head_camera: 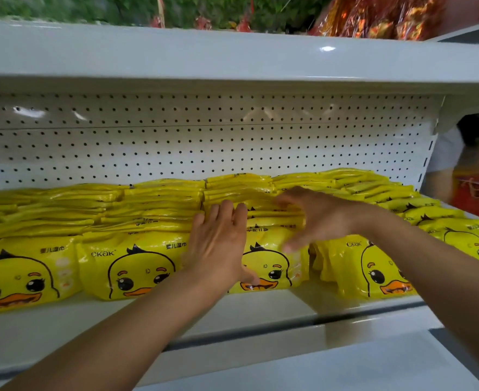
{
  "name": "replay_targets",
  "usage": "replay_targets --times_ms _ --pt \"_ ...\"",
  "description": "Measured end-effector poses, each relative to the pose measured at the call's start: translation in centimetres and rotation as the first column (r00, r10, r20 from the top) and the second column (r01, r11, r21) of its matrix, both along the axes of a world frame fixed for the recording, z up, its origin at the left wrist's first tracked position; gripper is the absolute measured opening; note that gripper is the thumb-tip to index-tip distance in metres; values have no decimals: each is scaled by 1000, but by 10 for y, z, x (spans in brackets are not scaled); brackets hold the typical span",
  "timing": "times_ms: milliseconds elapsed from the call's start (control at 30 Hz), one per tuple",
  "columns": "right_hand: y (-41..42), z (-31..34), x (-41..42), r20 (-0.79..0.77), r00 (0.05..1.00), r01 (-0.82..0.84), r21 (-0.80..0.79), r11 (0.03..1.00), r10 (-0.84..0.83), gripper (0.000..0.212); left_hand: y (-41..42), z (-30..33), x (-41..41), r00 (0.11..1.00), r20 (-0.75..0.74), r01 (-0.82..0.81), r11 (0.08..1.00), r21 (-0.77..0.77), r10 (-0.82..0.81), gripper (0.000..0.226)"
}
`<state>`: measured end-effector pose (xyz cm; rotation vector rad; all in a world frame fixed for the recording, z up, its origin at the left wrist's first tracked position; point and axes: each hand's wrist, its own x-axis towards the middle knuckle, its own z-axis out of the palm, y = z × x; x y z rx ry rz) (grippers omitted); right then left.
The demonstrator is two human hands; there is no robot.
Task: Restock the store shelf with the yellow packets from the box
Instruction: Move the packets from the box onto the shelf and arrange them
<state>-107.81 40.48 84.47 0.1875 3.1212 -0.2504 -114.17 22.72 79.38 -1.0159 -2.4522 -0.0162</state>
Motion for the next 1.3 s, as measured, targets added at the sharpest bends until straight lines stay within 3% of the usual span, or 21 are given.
replay_targets --times_ms 67,133,300,433,567,700,800,967,1167,1300 --pt "10 9 -8 -79 997 -16 -145 989 5 67 2 3 -3 1000 29 -2 1000 -21 2 124" --pt "17 9 -25 -141 990 -6 -104 995 -9 49 3 5 -5 998 61 -1 999 -42 3 124" --pt "22 -5 -63 -47 998 45 -43 998 -47 46 3 7 -4 998 63 1 998 -70 3 113" --pt "28 -6 -60 -77 997 -9 -126 992 -1 30 -1 4 2 1000 20 -6 998 -64 8 102" --pt "35 -10 -65 -108 994 -10 -100 995 -1 28 -1 4 1 1000 16 -24 998 -58 25 98" --pt "37 -8 -79 -219 975 8 -177 984 -47 41 1 7 -6 999 36 -24 997 -70 27 100" --pt "42 -9 -89 -301 950 47 -134 990 -86 28 1 6 -9 1000 27 -10 998 -64 12 101" --pt "44 -4 -108 -220 970 89 -59 994 -100 30 2 6 -15 999 49 24 996 -80 -20 108" --pt "45 -2 -130 -160 971 190 51 980 -180 17 1 3 -20 994 105 38 998 -46 -33 108" --pt "44 -7 -132 -196 970 165 85 983 -146 13 3 5 -22 994 107 26 997 -72 -18 110"
